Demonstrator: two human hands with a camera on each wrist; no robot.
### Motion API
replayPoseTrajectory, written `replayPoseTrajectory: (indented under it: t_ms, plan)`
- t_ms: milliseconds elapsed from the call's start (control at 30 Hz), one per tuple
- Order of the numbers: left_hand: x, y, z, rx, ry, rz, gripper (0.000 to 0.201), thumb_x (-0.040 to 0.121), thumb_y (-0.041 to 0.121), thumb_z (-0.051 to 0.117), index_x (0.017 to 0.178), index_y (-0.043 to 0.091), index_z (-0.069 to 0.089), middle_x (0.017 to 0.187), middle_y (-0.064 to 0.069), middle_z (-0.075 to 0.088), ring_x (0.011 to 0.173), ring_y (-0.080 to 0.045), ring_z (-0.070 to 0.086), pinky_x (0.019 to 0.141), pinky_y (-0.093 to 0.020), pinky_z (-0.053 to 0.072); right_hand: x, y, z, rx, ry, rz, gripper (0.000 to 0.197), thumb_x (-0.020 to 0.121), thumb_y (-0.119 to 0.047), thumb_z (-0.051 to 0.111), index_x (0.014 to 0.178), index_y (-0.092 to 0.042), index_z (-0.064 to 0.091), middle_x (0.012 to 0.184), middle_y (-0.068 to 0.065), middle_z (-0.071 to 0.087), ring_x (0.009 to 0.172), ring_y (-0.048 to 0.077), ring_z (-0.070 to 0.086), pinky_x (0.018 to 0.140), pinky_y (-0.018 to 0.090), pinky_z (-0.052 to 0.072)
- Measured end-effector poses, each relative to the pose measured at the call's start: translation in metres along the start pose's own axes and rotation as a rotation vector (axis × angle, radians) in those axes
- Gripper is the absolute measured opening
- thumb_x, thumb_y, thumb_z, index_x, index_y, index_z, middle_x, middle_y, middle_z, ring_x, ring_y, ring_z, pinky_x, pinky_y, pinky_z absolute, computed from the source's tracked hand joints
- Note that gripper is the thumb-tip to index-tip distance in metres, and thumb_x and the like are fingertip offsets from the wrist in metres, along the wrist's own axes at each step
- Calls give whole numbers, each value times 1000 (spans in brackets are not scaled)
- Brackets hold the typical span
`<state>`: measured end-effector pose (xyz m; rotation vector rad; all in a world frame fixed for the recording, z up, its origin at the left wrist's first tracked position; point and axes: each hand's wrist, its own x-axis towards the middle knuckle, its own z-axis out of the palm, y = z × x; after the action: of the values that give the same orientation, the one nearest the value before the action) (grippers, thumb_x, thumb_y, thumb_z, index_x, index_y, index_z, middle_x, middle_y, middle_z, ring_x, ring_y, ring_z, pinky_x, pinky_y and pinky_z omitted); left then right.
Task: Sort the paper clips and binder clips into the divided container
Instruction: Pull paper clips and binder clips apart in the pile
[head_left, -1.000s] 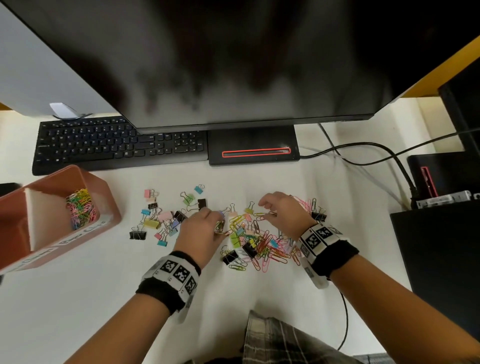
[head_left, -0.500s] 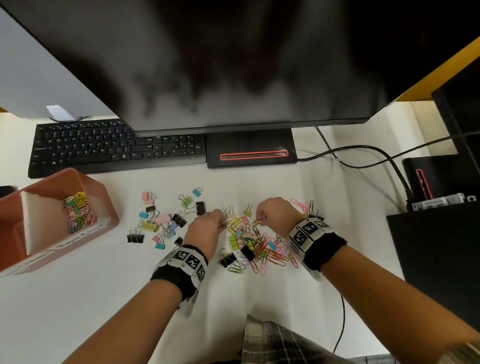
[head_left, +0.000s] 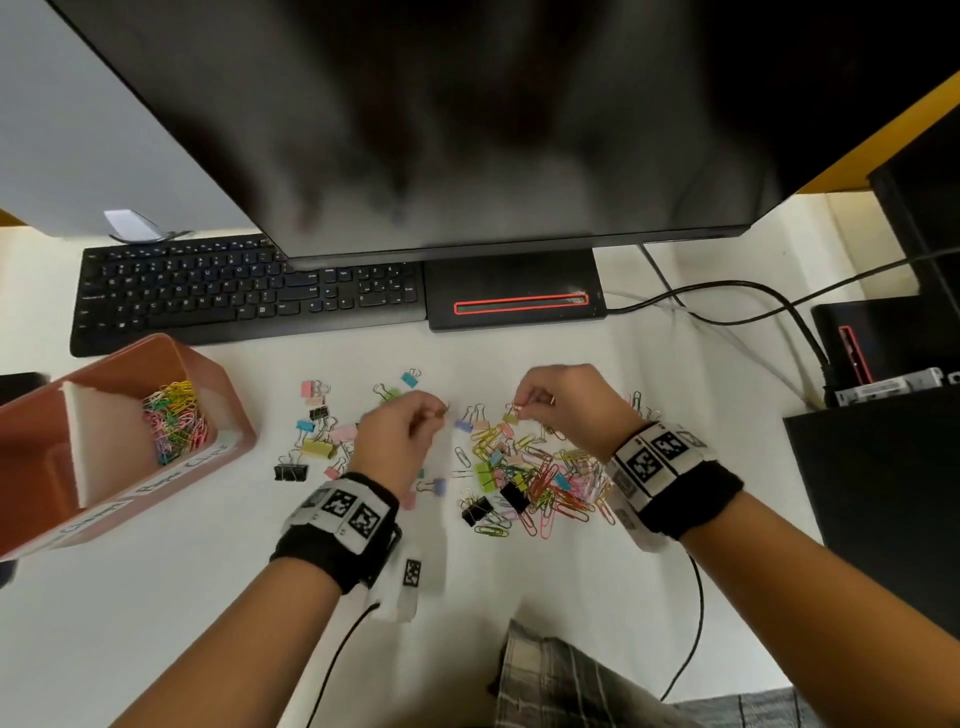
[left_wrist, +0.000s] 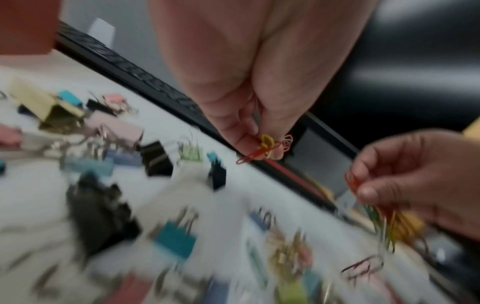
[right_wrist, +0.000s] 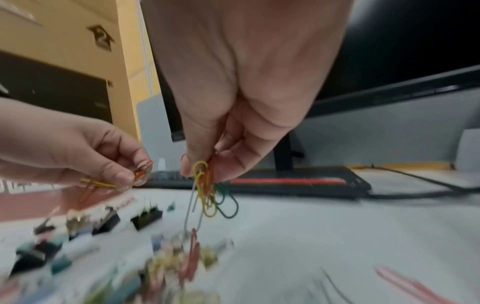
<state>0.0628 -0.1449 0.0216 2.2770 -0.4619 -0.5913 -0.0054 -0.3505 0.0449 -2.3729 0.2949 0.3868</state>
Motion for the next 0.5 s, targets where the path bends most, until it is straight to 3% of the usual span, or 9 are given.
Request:
replayPoseTrajectory:
  t_ms: [167, 267, 333, 467, 500]
  plan:
    - [-18, -10, -89, -172, 189, -42, 14, 82, 8, 64, 91, 17, 65, 81, 9, 64, 73, -2, 59, 67, -6, 48, 10, -74, 2, 117, 127, -142, 6, 80, -18, 69, 86, -16, 69, 74, -11, 59, 66, -1, 54, 65, 13, 42]
    - [-31, -39, -149, -190, 295, -93, 10, 81, 6, 65, 87, 15, 63, 78, 1, 66, 67, -11, 60, 62, -13, 50, 34, -140, 22, 190, 140, -248, 6, 77, -17, 72, 83, -17, 70, 73, -11, 61, 66, 6, 57, 66, 13, 44]
    - [-37, -63, -184, -143, 373, -144, 10, 80, 6, 67, 84, 14, 63, 75, 2, 64, 66, -12, 59, 63, -17, 51, 54, -187, 41, 269, 145, -317, 8, 75, -14, 74, 81, -17, 69, 72, -12, 61, 66, 0, 56, 68, 7, 41]
    - [-35, -103, -222, -210, 477, -250, 10, 78, 4, 67, 83, 12, 63, 77, -1, 64, 69, -12, 59, 61, -9, 47, 95, -268, 86, 338, 121, -368, 8, 76, -11, 72, 81, -17, 68, 73, -10, 62, 65, -8, 53, 67, 1, 41]
    - [-32, -112, -225, -213, 468, -282, 9, 79, 7, 66, 87, 11, 65, 83, -2, 67, 75, -14, 62, 67, -12, 49, 105, -282, 98, 331, 101, -357, 8, 77, -10, 71, 83, -16, 69, 75, -7, 63, 66, -4, 55, 69, 4, 43]
